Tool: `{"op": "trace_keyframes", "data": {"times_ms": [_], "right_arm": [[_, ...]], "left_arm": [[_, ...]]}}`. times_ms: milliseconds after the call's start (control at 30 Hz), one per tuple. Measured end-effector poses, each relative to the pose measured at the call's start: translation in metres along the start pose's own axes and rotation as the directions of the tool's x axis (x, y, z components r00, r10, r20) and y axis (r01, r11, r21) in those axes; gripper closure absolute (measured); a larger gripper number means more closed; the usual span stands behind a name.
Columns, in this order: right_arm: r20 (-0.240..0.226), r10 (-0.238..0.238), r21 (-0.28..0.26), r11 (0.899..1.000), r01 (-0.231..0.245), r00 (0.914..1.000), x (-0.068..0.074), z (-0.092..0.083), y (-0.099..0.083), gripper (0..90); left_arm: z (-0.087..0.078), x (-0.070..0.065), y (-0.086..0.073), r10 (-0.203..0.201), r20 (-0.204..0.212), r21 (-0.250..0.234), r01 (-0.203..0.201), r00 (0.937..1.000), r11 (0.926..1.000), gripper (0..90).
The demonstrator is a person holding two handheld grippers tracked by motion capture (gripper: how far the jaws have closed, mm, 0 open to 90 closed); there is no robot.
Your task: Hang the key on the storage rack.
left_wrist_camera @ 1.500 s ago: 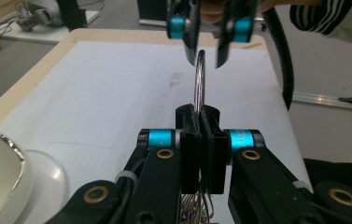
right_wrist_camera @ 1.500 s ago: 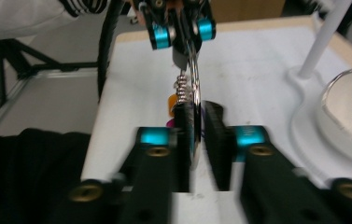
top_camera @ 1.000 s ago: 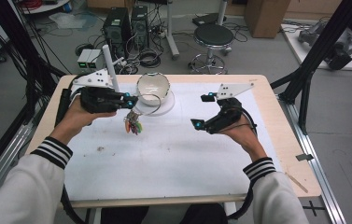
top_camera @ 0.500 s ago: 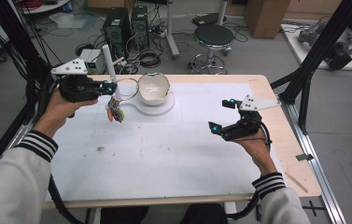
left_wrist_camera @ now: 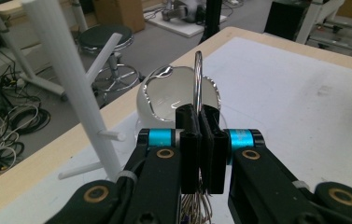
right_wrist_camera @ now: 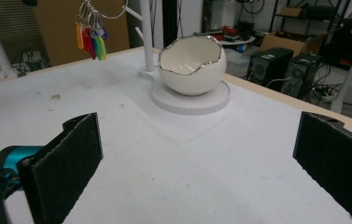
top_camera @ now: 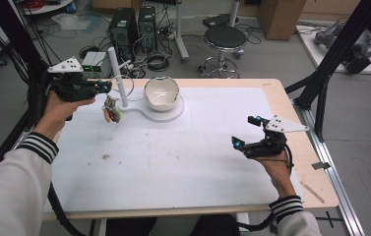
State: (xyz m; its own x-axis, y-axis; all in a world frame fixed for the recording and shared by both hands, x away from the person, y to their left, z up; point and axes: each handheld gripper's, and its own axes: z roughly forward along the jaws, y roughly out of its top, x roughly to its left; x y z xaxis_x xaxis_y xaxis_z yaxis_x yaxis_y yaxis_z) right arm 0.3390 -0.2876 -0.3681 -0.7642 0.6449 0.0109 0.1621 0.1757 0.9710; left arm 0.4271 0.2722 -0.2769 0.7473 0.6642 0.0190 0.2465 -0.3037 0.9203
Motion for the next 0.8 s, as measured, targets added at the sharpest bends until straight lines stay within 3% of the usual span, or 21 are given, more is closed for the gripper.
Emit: {"op": "trace_keyframes", "data": {"times_ms": [433, 667, 800], "right_arm": [[0.056, 0.067, -0.037, 0.997, -0.065, 0.9962, -0.002, -0.004, -0.033, 0.9], [0.078, 0.062, -0.049, 0.997, -0.058, 0.995, -0.002, -0.005, -0.045, 0.9], [0.086, 0.087, -0.044, 0.996, -0.083, 0.9925, -0.003, -0.005, -0.051, 0.9]], "left_arm": [[0.012, 0.023, -0.013, -0.048, -0.064, 0.039, 0.051, 0.9968, 0.998, 87.1], [0.019, 0.035, -0.022, -0.076, -0.082, 0.053, 0.081, 0.9937, 0.9953, 87.1], [0.023, 0.04, -0.027, -0.086, -0.089, 0.068, 0.092, 0.9923, 0.9934, 87.1]]}}
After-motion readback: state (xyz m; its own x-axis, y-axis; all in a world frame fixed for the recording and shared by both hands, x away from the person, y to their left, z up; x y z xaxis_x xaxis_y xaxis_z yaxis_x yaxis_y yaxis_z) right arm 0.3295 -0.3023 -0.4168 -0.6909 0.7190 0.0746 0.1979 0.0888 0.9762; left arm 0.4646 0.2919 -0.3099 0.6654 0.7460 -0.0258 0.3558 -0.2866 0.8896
